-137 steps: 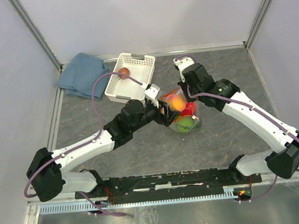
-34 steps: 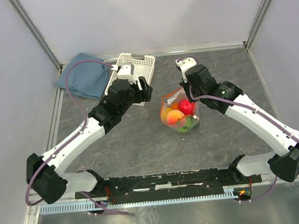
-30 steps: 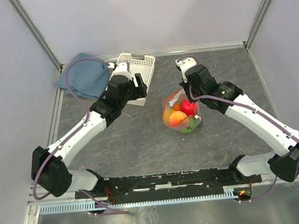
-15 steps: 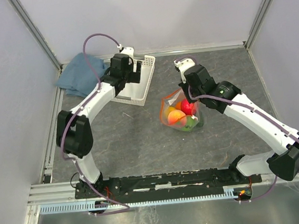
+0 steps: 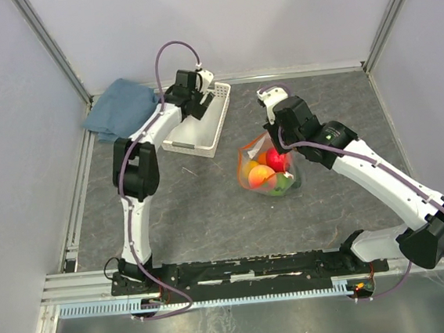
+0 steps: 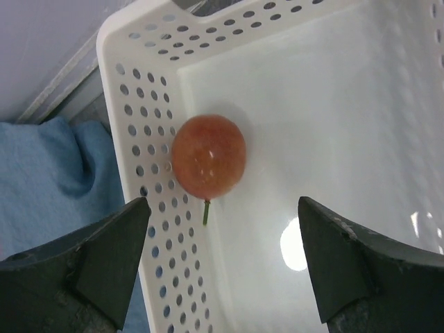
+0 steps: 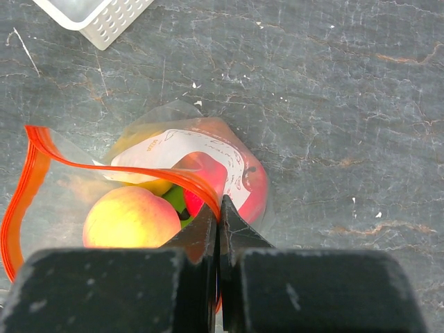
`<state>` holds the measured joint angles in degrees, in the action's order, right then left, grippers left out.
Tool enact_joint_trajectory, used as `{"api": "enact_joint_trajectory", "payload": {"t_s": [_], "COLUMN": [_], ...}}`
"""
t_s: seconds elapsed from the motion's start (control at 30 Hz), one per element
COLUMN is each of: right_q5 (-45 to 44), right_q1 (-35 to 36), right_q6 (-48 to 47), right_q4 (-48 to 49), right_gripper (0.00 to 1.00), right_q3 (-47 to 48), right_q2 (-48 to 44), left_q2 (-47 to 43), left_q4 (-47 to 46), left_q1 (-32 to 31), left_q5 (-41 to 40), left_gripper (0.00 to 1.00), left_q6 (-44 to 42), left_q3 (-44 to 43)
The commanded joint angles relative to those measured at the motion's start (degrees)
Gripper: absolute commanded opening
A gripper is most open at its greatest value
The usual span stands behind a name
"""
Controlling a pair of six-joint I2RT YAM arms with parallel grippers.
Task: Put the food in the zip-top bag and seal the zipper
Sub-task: Pick up the fake fruit from the bin.
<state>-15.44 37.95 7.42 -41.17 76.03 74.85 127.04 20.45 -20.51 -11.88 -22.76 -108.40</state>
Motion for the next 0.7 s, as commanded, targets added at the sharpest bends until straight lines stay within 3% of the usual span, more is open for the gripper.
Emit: {"api": "enact_joint_trajectory", "payload": {"t_s": [0.0, 0.43, 0.67], "right_q5": [0.4, 0.5, 0.8], "right_q1": [-0.2, -0.2, -0.2], "right_q6": [-0.3, -0.7, -0.5], "right_q4": [3.3, 2.9, 2.5], "right_gripper": [0.01, 0.01, 0.01], "right_q3": [0.4, 1.1, 1.4], "right_q2": [-0.7, 0.6, 0.7], "left_q2": [5.5, 14.5, 15.7], "left_q4": [4.3, 3.1, -1.0], "left_q1": [1.4, 2.9, 3.2], "left_q5": [-0.4, 1.9, 4.7], "left_gripper": [0.92, 0.82, 0.83], "left_q6": [-8.5, -10.0, -5.5], "left_q3": [-9.6, -13.3, -13.5]}}
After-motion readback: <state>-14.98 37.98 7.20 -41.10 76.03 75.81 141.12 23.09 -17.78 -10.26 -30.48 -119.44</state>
